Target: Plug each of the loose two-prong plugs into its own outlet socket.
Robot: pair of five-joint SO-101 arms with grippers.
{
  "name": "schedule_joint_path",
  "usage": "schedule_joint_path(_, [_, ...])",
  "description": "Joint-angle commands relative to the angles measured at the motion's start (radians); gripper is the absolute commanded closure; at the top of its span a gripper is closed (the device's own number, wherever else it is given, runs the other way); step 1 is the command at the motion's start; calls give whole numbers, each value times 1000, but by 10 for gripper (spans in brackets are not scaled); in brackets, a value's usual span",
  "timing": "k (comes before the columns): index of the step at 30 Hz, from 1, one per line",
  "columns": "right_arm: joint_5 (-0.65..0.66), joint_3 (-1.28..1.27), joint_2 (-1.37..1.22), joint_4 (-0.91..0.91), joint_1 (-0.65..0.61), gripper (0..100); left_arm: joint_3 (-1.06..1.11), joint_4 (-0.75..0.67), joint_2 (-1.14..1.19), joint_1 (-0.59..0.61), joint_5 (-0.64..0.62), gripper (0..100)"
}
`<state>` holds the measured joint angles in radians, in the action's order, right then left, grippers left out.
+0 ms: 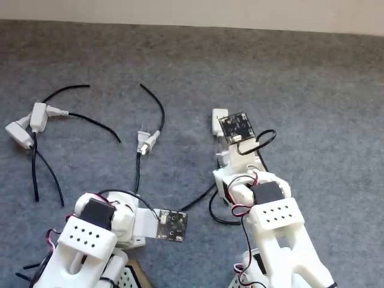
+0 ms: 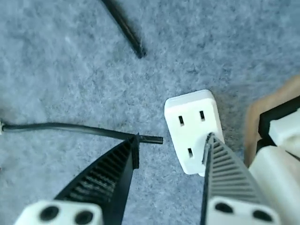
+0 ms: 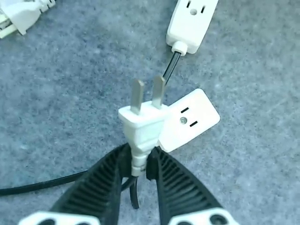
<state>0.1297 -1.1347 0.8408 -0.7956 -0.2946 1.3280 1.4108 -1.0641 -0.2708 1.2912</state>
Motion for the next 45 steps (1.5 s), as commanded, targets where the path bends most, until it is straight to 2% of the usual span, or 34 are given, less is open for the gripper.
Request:
schedule_joint_path(1, [12,-4,15,36,12,993,25,2,8,-90,-29,758])
schedule_joint_path(4, [12,-4,15,38,12,993,41,-43,8,-91,-38,758])
schedule_joint_path(11, [12,-4,15,36,12,993,48,-261,8,50,-34,758])
schedule_joint_path(16, [12,-4,15,36,12,993,1,-299,8,64,-49,758])
schedule_joint_path(21, [12,-4,15,36,12,993,-48,-379,10,62,-198,758])
schedule_joint_path(25, [12,-4,15,36,12,993,-131,-384,25,59,-313,758])
schedule_joint_path(29, [12,-4,15,36,12,993,-223,-358,191,56,-402,758])
schedule_joint_path(33, [26,-4,15,36,12,993,-314,-169,386,-2,-374,758])
schedule_joint_path(37, [35,-4,15,36,12,993,-321,-35,435,-59,-226,803])
schedule_joint_path(41, [37,-4,15,36,12,993,-280,-95,438,-47,-180,824])
schedule_joint_path(45, [37,-5,15,35,12,993,-229,-232,440,36,-173,824])
